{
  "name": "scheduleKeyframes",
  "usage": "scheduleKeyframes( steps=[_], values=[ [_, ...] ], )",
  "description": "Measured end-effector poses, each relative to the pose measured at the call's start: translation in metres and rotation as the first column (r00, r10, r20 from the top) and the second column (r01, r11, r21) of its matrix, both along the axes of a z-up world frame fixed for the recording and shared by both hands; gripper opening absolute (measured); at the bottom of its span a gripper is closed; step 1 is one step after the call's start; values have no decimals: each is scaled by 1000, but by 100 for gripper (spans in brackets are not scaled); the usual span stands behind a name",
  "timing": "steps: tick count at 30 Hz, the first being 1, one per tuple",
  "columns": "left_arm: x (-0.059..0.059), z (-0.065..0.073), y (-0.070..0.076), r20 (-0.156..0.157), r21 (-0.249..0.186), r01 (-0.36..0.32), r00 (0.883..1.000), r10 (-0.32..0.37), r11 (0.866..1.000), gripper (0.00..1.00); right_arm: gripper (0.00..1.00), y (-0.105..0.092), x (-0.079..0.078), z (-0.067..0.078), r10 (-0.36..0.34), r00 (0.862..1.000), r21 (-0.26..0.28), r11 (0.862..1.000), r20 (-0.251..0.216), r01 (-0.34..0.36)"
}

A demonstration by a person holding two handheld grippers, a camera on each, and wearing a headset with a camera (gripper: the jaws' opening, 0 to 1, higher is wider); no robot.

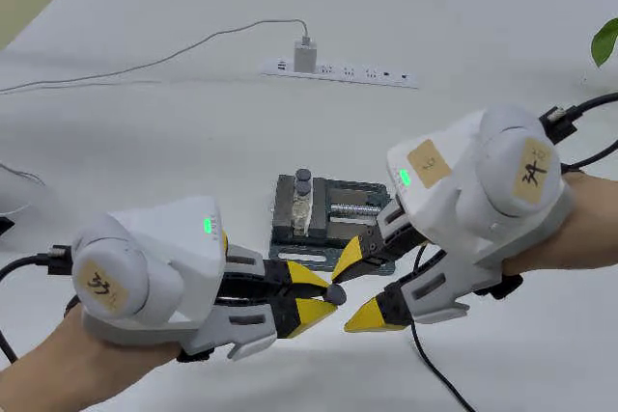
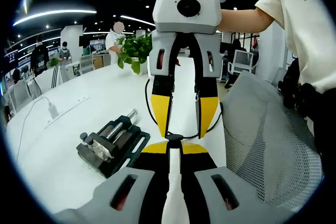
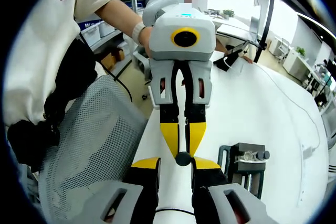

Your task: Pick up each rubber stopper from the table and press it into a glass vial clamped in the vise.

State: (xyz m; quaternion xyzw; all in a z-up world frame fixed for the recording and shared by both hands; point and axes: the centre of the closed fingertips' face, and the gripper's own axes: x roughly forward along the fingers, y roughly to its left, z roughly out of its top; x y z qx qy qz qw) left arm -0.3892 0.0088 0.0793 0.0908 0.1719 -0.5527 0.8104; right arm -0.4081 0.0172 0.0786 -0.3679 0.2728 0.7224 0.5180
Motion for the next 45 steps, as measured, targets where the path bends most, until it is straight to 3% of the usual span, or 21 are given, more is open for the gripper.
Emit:
scheduleKeyframes(
  steps=[20,38,45],
  values=[
    [-1,-3,-2,-53,-18,-18,998,17,1000,3,8,0,7,-3,2,999,-14,1000,34,-2],
    [0,1,-2,-1,-3,2,1000,-2,1000,3,8,0,9,1,14,1000,-26,1000,15,-13],
    [1,1,-3,18,6,5,1000,-5,1000,3,7,0,10,1,-26,999,-34,999,-20,25]
  ],
)
